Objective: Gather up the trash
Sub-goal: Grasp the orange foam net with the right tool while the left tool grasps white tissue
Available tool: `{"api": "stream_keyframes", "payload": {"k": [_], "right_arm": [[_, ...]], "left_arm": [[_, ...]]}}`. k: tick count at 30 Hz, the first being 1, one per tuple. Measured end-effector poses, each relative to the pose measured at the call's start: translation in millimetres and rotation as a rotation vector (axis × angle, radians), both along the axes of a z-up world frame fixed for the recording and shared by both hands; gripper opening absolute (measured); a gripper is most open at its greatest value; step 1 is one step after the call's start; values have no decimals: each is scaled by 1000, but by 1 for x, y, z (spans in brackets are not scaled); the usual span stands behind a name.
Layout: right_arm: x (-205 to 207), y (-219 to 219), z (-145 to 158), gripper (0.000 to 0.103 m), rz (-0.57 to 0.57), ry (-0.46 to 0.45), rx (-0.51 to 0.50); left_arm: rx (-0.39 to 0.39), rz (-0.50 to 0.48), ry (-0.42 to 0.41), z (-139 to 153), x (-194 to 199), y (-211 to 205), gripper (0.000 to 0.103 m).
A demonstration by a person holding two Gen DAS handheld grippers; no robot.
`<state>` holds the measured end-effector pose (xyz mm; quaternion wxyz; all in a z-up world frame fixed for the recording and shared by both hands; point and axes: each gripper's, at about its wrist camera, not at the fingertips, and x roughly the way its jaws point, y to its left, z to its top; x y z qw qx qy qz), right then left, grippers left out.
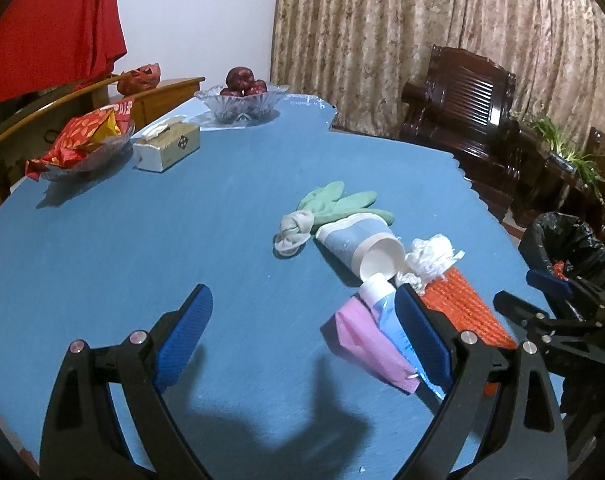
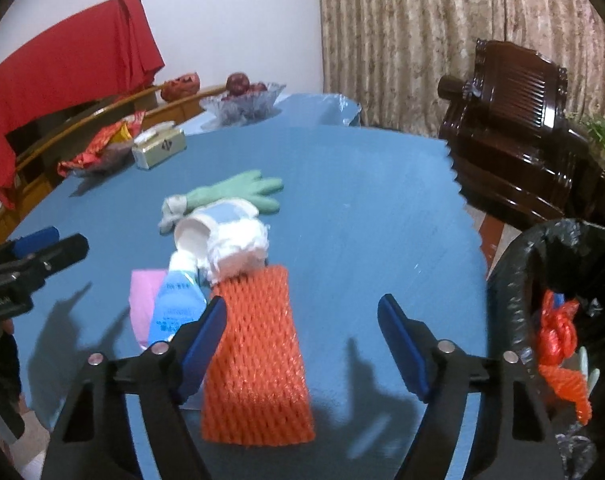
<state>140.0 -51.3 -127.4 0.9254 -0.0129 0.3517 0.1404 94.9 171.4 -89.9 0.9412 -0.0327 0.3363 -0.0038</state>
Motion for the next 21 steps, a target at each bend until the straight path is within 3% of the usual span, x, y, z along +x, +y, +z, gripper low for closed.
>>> {"api": "stream_keyframes", "payload": {"k": [8, 11, 14, 16, 18, 21], "right_arm": [[8, 7, -21, 67, 23, 70, -25], [11, 7, -29, 59, 34, 103, -26], [10, 8, -30, 47, 56, 115, -14], [9, 11, -30, 28, 88, 123, -6], [8, 12, -29, 17, 108, 125, 8], [6, 9, -24, 12, 105, 127, 29]], "left_arm": [[-6, 4, 19, -8, 3, 3, 90], [-5, 1, 25, -10, 4, 2, 90], [-7, 0, 28, -12, 5, 1, 90], [-6, -3, 31, -12, 5, 0, 90], [-4, -6, 32, -12, 5, -3, 90], [-3, -15, 30, -11, 5, -8, 90]]}}
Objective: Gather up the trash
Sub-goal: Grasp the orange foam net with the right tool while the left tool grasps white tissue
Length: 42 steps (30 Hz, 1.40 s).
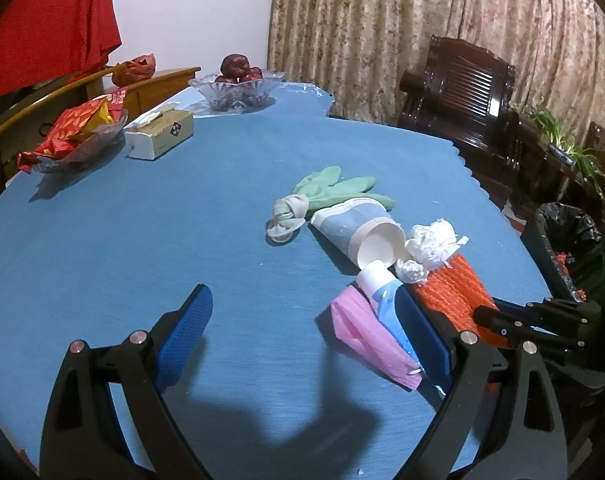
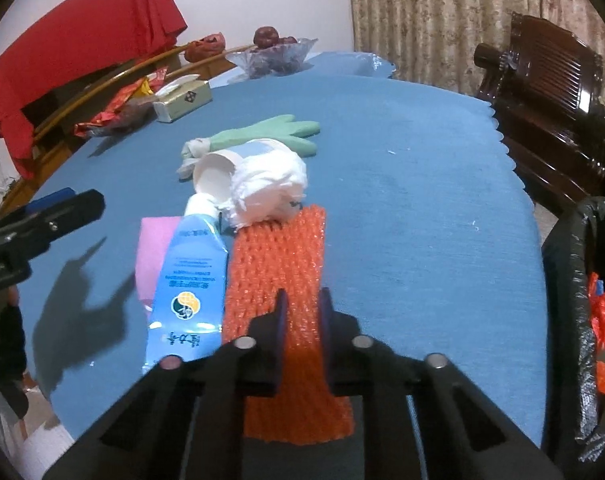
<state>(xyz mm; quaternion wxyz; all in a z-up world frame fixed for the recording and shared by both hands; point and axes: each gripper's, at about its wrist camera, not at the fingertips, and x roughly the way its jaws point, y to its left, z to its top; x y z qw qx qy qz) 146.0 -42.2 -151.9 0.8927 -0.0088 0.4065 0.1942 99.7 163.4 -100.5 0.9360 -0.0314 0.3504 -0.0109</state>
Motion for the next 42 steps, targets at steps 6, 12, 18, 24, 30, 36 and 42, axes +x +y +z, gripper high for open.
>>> {"api": "stream_keyframes", "payload": {"k": [6, 12, 18, 24, 30, 36, 42], "right_arm": [[-6, -17, 18, 12, -48, -25, 8], [-2, -39, 40, 12, -132, -72, 17], [8, -55, 50, 12, -165, -107, 7], [15, -64, 50, 12, -187, -106, 20], [18, -65, 48, 12, -187, -103, 23], [21, -67, 46, 12, -190, -96, 24], [21, -72, 43, 12, -200, -88, 35]], "left_arm": [[-2, -24, -2, 2, 2, -13, 88], [-7, -77, -2, 3, 10, -34, 79], [-21, -142, -10, 5, 24, -64, 67], [-19, -169, -10, 0, 40, -84, 59], [-29, -148, 37, -16, 56, -92, 50], [-24, -143, 95, -31, 69, -100, 34], [-21, -159, 91, -30, 70, -105, 21]]}}
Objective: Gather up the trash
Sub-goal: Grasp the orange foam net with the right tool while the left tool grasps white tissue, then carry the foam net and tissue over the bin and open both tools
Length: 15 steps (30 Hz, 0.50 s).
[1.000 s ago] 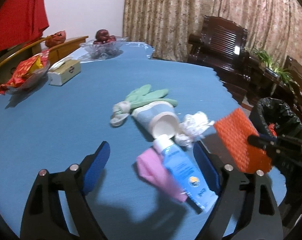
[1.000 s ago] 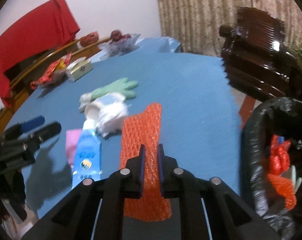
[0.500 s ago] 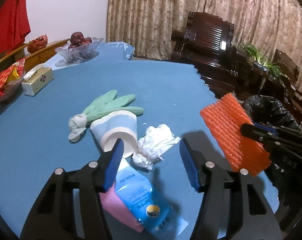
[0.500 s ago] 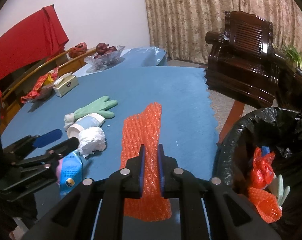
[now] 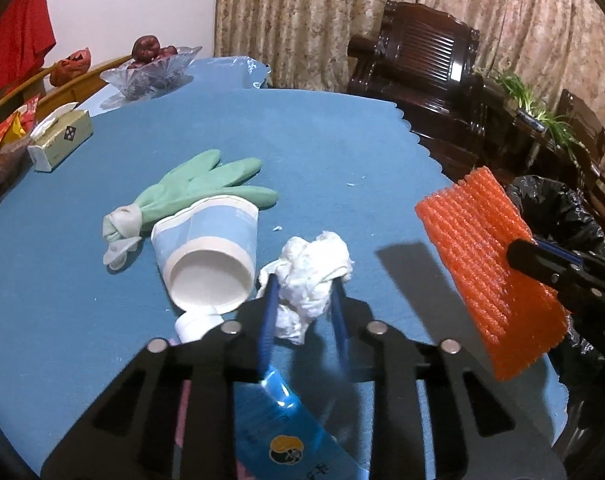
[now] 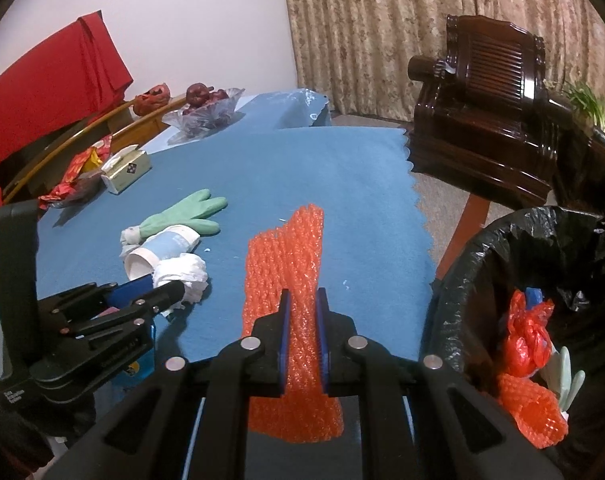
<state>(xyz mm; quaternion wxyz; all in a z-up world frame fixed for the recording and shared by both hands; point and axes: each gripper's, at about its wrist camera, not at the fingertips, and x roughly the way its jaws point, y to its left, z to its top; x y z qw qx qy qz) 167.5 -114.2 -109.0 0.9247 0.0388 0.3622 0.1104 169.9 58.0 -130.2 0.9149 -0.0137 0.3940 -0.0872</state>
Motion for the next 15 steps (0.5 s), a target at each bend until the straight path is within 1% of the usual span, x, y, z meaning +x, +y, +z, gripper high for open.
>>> {"api": "stream_keyframes", "payload": {"k": [1, 4, 8, 15], "right_arm": [[0, -1, 1, 12, 0, -2, 1], [-2, 0, 6, 12, -2, -14, 8], [-7, -1, 16, 12, -2, -40, 15], [-16, -8, 41, 12, -6, -91, 28]], "left_arm": [[-1, -3, -3, 1, -1, 0, 18], [-8, -9, -18, 8, -3, -1, 16], [-16, -8, -44, 21, -9, -1, 15], [-21, -12, -91, 52, -21, -2, 15]]}}
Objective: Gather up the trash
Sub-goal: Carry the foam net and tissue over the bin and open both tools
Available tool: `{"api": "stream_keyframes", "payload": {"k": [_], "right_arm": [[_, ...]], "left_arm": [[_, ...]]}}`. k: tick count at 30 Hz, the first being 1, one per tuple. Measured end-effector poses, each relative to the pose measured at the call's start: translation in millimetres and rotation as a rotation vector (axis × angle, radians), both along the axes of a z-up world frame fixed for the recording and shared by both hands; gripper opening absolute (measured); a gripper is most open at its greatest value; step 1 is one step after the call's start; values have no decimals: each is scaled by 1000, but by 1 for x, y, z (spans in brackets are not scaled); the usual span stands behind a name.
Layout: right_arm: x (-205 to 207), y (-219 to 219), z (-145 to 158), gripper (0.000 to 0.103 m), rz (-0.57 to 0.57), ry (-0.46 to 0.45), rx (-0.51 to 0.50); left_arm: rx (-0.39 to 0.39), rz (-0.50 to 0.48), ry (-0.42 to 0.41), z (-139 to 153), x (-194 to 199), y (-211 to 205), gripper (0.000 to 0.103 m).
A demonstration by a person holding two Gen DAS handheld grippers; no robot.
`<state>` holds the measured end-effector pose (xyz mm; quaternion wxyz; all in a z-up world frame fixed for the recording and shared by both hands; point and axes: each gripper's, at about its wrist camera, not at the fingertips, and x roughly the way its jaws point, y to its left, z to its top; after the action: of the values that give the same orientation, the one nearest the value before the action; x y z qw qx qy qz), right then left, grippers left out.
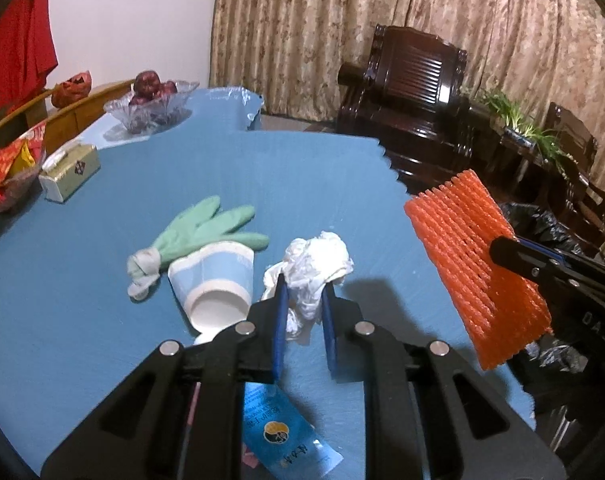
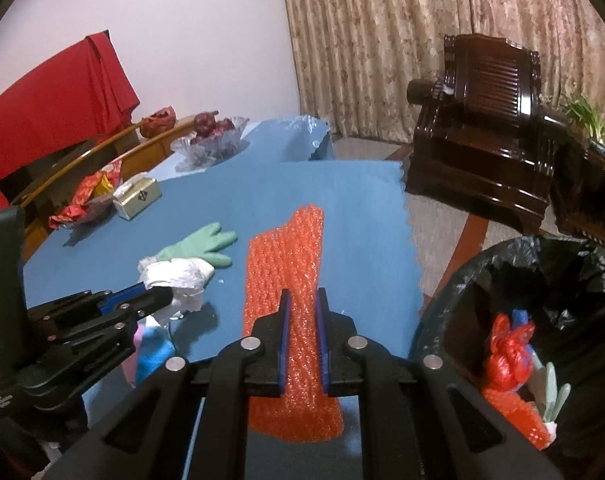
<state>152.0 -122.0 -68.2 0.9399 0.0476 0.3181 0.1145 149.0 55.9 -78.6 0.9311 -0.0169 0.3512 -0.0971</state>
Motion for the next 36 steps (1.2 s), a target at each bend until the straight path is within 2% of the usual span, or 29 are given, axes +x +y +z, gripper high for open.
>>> {"api": "stream_keyframes", "payload": {"k": [9, 15, 25, 36], "right_arm": [[-16, -19, 36, 12, -35, -79, -1], [-28, -50, 60, 12, -93, -126, -7], [-46, -112, 82, 12, -232, -174, -54], [-56, -186, 83, 12, -379, -172, -78]], "left_arm": [[-13, -31, -69, 39, -9, -17, 15], [-31, -89, -102, 57, -13, -43, 15], [-64, -223, -133, 71, -13, -110, 15], [-81, -391, -159, 75, -4, -200, 15]]}}
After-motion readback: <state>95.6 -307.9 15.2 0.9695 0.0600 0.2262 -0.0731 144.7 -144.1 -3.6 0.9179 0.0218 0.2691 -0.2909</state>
